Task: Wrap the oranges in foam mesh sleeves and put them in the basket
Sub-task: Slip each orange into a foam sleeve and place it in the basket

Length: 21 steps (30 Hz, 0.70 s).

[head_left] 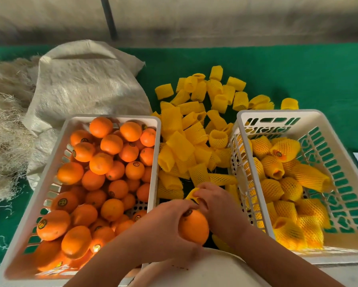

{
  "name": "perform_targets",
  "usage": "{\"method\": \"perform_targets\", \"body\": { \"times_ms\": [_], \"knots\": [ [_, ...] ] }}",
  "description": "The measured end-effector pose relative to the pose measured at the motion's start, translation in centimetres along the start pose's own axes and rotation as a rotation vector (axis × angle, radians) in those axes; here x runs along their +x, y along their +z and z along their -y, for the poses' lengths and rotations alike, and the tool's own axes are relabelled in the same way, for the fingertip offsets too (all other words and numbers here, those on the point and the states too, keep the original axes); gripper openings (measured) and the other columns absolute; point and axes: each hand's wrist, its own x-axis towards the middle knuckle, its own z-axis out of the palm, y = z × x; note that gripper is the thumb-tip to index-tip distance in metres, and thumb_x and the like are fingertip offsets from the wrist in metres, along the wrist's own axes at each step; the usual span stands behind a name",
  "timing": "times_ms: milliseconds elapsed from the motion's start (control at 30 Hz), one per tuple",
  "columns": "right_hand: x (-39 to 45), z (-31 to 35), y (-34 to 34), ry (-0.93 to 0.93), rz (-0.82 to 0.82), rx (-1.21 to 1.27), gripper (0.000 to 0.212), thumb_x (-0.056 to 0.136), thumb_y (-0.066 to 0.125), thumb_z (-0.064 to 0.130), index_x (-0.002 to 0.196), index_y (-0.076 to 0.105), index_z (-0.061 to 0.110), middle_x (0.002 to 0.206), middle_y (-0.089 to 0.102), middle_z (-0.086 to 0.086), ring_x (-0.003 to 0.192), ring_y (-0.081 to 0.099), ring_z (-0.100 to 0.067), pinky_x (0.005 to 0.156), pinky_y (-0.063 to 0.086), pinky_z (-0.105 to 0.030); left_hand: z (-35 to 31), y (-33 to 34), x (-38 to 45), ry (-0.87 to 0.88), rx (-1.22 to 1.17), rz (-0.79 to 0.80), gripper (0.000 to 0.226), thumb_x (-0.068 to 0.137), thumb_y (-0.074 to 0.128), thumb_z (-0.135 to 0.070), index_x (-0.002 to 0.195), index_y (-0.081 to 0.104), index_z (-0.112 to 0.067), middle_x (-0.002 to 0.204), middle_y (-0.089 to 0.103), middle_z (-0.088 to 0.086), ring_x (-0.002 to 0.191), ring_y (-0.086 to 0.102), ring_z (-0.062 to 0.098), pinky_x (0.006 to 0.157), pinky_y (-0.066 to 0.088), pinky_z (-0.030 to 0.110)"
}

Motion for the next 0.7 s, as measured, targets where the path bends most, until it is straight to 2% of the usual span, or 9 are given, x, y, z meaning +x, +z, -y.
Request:
{"method": "perform_targets", "body": {
  "times_ms": [100,200,267,333,400,467,533,600,700],
  "knots": [
    [-0.4,0.3,-0.4,-0.059,0.064,-0.071,0.023,0.095,0.067,0.011,0.113,0.074,0.021,0.133,0.055,0.0,0.1,0.063,-0.013,0.078,0.05,-0.019,0.0,0.3,1.2,-0.077,0.242,0.092,0.095,0.064,0.073,-0.081,0.146,0.032,-0.054,0.135,0.049,-0.028,0.109,0.048,0.002,0.085,0.041,0.023],
    [-1.0,0.3,-0.8,-0.091,0.139,-0.109,0.027,0.091,0.071,0.008,0.113,0.074,0.025,0.148,0.042,0.0,0.111,0.062,-0.015,0.082,0.047,-0.017,-0.2,1.0,2.3,-0.19,0.27,0.145,0.086,0.059,0.071,-0.078,0.134,0.044,-0.045,0.122,0.058,-0.017,0.099,0.055,0.007,0.083,0.051,0.028],
    [-1.1,0.2,-1.2,-0.095,0.179,-0.12,0.027,0.091,0.07,0.008,0.112,0.074,0.025,0.155,0.035,0.001,0.118,0.06,-0.017,0.087,0.049,-0.021,0.0,1.0,3.1,-0.25,0.145,0.148,0.073,0.059,0.075,-0.071,0.122,0.052,-0.043,0.109,0.061,-0.015,0.092,0.06,0.009,0.082,0.06,0.033],
    [-1.3,0.0,-1.2,-0.076,0.217,-0.162,0.027,0.089,0.074,0.012,0.113,0.073,0.022,0.157,0.034,-0.002,0.125,0.057,-0.02,0.095,0.05,-0.027,0.3,0.7,3.6,-0.329,-0.148,0.13,0.065,0.06,0.081,-0.062,0.116,0.056,-0.042,0.11,0.063,-0.008,0.091,0.068,0.015,0.074,0.064,0.032],
    [-1.8,-0.3,-1.0,0.005,0.237,-0.157,0.044,0.086,0.077,0.012,0.126,0.065,0.022,0.158,0.031,-0.002,0.124,0.057,-0.02,0.096,0.049,-0.026,0.5,0.3,3.5,-0.385,-0.471,0.078,0.061,0.058,0.085,-0.059,0.111,0.059,-0.042,0.112,0.066,0.002,0.088,0.073,0.02,0.067,0.062,0.026],
    [-2.1,-0.4,-0.6,0.096,0.247,-0.106,0.061,0.084,0.075,0.006,0.137,0.053,0.027,0.158,0.022,0.002,0.107,0.063,-0.019,0.085,0.052,-0.024,0.4,0.0,3.1,-0.407,-0.783,0.031,0.066,0.057,0.089,-0.059,0.113,0.061,-0.038,0.111,0.068,0.01,0.084,0.075,0.023,0.068,0.06,0.028],
    [-2.3,-0.1,-0.1,0.141,0.238,-0.005,0.066,0.085,0.07,0.004,0.139,0.045,0.032,0.154,0.019,0.005,0.086,0.062,-0.017,0.071,0.052,-0.022,-0.1,0.1,3.1,-0.391,-1.043,-0.033,0.068,0.065,0.092,-0.057,0.118,0.062,-0.027,0.104,0.072,0.014,0.077,0.075,0.023,0.067,0.059,0.031],
    [-2.4,0.2,0.1,0.167,0.197,0.091,0.068,0.085,0.068,0.007,0.141,0.039,0.035,0.152,0.02,0.007,0.084,0.061,-0.018,0.069,0.052,-0.022,-0.7,0.7,3.4,-0.374,-1.096,-0.14,0.068,0.069,0.089,-0.059,0.12,0.064,-0.022,0.105,0.07,0.015,0.073,0.073,0.021,0.066,0.059,0.032],
    [-2.5,0.3,-0.2,0.217,0.115,0.19,0.07,0.087,0.068,0.013,0.147,0.036,0.031,0.154,0.018,0.011,0.102,0.061,-0.023,0.081,0.055,-0.024,-0.8,1.5,3.7,-0.356,-0.897,-0.298,0.079,0.062,0.087,-0.065,0.127,0.059,-0.03,0.11,0.07,0.006,0.078,0.077,0.018,0.065,0.062,0.031]
  ]
}}
